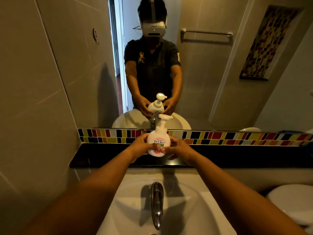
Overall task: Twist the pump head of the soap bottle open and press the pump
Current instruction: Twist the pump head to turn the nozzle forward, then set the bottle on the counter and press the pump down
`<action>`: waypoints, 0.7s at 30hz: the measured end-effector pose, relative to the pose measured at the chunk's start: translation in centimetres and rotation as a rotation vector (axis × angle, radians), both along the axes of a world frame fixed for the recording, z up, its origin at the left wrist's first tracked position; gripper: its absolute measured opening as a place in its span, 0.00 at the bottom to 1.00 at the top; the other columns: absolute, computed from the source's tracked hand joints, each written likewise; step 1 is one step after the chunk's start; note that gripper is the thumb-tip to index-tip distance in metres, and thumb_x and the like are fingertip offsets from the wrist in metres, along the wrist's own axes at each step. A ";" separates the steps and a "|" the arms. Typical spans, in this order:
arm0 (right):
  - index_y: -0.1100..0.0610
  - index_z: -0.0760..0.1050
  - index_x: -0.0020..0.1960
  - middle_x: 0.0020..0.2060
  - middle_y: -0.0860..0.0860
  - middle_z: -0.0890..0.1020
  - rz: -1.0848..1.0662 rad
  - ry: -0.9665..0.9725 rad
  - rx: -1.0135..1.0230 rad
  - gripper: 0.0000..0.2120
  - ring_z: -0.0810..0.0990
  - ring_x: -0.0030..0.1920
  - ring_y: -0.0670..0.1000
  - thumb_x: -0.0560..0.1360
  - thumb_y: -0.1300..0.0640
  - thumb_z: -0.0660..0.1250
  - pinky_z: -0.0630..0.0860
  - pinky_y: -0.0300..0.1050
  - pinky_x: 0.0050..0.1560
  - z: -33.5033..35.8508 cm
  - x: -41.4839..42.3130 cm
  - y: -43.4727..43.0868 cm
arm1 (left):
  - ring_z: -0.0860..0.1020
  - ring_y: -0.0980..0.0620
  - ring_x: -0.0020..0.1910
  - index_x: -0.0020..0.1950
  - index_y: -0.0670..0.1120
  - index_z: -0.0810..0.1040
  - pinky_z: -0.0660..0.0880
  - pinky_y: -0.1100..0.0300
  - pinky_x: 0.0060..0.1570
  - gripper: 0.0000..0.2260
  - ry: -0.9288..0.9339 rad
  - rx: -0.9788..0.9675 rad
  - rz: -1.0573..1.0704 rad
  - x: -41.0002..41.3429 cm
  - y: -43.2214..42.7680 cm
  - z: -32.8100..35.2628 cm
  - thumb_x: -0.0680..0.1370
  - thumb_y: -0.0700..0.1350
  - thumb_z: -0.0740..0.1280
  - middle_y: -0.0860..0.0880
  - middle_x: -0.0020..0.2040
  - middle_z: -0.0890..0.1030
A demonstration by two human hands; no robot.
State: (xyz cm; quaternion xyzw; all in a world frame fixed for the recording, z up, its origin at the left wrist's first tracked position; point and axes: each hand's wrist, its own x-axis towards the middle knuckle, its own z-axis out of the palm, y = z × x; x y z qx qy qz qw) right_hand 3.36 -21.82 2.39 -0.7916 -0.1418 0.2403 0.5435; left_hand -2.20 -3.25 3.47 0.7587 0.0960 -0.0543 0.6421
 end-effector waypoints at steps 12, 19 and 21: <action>0.54 0.69 0.68 0.64 0.56 0.78 -0.059 -0.042 -0.085 0.30 0.78 0.64 0.58 0.69 0.67 0.75 0.77 0.60 0.64 -5.3 3.7 1.8 | 0.76 0.45 0.65 0.67 0.46 0.73 0.74 0.46 0.64 0.29 0.016 0.180 -0.025 3.3 1.3 -4.3 0.68 0.34 0.75 0.45 0.65 0.78; 0.56 0.71 0.67 0.64 0.56 0.79 -0.075 -0.094 -0.073 0.30 0.78 0.64 0.58 0.68 0.66 0.76 0.76 0.61 0.64 -7.1 5.0 2.2 | 0.77 0.44 0.63 0.65 0.46 0.73 0.75 0.44 0.63 0.29 0.023 0.188 0.001 5.1 1.5 -5.9 0.67 0.35 0.76 0.44 0.64 0.78; 0.55 0.72 0.68 0.64 0.56 0.79 -0.055 -0.100 -0.079 0.30 0.78 0.64 0.58 0.68 0.65 0.77 0.76 0.60 0.64 -7.2 5.2 2.1 | 0.77 0.45 0.64 0.67 0.46 0.73 0.75 0.45 0.63 0.30 0.029 0.180 0.007 5.3 1.6 -6.5 0.67 0.35 0.76 0.45 0.65 0.78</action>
